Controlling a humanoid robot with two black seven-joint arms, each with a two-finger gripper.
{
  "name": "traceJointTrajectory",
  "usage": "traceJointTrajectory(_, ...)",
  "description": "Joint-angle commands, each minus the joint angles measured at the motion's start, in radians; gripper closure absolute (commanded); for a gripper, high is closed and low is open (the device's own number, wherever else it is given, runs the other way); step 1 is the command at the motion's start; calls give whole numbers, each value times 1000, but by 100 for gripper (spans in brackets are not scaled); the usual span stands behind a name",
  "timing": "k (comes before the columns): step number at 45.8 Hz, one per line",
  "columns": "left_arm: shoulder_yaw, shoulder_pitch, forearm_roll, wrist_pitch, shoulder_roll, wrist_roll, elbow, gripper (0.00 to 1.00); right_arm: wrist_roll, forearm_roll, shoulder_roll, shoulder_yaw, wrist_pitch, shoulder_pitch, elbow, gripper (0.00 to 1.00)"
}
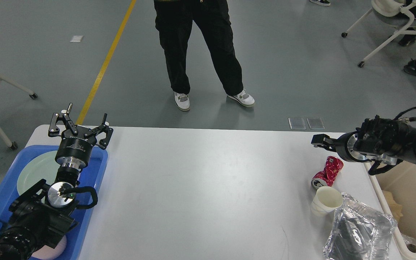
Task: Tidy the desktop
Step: 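Grasp the red soda can with the right gripper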
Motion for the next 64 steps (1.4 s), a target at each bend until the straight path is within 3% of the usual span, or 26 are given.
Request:
traceJointTrajectory(1, 0, 0, 0, 0, 0, 0, 0, 3, -4, 6, 4, -1, -2, -87, -54, 0)
traceJointTrajectory(15, 0, 0, 0, 0, 0, 0, 0, 3, -7, 12, 38, 4, -5, -259, -215, 0)
traceJointTrajectory(21, 0, 0, 0, 0, 0, 0, 0, 3, -4, 35, 58, -1, -60, -291, -221, 0)
traceJointTrajectory(27, 0, 0, 0, 0, 0, 0, 0, 3, 4, 46, 84, -3, -110, -302, -219, 33)
traceJointTrajectory(34, 0, 0, 0, 0, 0, 0, 0, 3, 4, 47, 102, 1, -111, -297, -218, 50)
traceJointTrajectory(36, 0, 0, 0, 0, 0, 0, 0, 3, 7, 49, 102, 1, -110, -296, -216, 77)
traceJointTrajectory(37, 0, 0, 0, 0, 0, 0, 0, 3, 9, 52, 102, 2, -111, -296, -216, 98)
traceJointTrajectory(38, 0, 0, 0, 0, 0, 0, 0, 3, 10, 52, 102, 2, -111, -296, -216, 100)
traceJointTrajectory(54, 0, 0, 0, 0, 0, 0, 0, 3, 12, 52, 104, 5, -117, -259, -193, 100)
traceJointTrajectory(64, 0, 0, 0, 0, 0, 0, 0, 3, 12, 46, 50, 13, -116, -111, -60, 100)
